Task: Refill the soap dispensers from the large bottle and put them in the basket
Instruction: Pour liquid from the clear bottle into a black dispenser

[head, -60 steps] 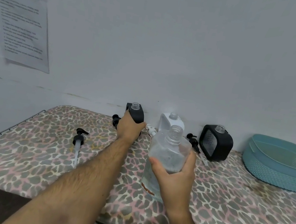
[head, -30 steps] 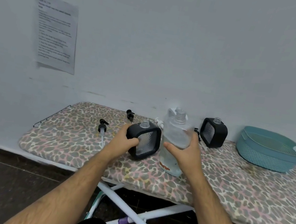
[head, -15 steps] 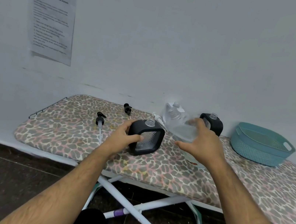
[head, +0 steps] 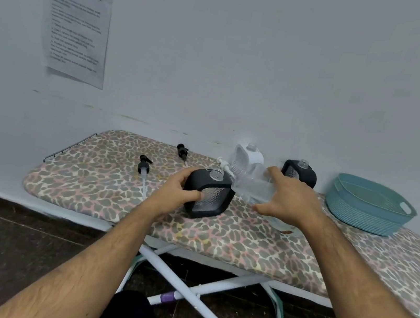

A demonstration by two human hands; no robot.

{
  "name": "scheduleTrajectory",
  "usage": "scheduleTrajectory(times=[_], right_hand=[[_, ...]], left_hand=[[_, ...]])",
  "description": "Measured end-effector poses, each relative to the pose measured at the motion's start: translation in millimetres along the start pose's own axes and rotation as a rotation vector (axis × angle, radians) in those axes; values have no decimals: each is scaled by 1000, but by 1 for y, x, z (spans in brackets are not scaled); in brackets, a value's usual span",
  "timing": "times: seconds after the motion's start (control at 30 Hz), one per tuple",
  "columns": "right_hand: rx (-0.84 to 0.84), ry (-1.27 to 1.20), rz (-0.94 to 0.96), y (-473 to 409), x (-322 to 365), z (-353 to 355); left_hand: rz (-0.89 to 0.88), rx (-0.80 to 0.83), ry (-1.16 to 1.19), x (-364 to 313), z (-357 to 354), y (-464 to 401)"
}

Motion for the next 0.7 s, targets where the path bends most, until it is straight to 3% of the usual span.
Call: scheduleTrajectory(times=[0.7], right_hand=[[133, -20, 0, -1, 2, -5]], left_hand=[[-54, -39, -101, -1, -4, 4]])
Point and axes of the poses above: each hand's wrist, its own y-axis away from the middle knuckle, its own z-axis out of the back of the hand, x = y × z, the point moved 6 cm from there along -y, towards the middle knuckle, and after that the axes turned 4 degrees about z, right-handed, at the moved point
